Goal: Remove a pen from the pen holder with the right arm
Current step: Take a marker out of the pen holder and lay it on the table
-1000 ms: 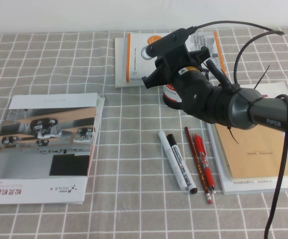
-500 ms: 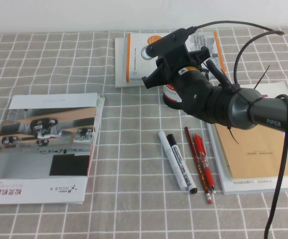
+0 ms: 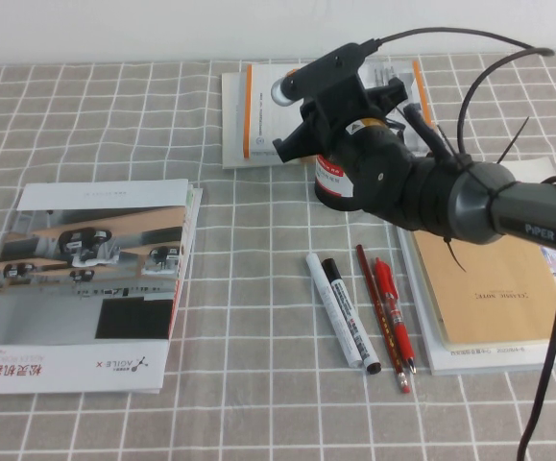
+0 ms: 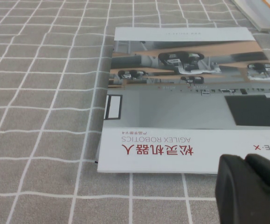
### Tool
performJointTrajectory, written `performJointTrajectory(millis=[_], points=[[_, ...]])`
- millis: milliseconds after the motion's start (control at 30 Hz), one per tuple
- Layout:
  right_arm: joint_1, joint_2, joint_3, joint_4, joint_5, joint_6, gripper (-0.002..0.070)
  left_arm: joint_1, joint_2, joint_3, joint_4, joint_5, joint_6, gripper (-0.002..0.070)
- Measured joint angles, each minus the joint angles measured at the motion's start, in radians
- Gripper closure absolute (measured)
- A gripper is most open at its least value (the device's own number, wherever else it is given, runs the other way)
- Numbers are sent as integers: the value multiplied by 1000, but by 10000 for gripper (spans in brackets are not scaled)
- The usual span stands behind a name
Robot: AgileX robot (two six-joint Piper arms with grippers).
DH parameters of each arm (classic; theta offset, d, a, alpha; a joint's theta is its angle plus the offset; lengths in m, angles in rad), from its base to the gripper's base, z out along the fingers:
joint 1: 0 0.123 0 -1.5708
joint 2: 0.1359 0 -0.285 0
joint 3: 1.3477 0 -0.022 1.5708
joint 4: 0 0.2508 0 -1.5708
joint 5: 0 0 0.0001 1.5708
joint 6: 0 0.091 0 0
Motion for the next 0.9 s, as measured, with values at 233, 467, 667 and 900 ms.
performJointTrajectory(millis=[233, 467, 667, 900], points=[[0, -45, 0, 0, 34, -2, 574, 0, 0, 0, 0, 0, 0, 680], [0, -129, 0, 23, 127, -35, 574, 0, 0, 0, 0, 0, 0, 680], [0, -231, 0, 169, 202, -212, 575, 0, 0, 0, 0, 0, 0, 680], [0, -369, 0, 395, 340, -443, 575, 0, 0, 0, 0, 0, 0, 680]])
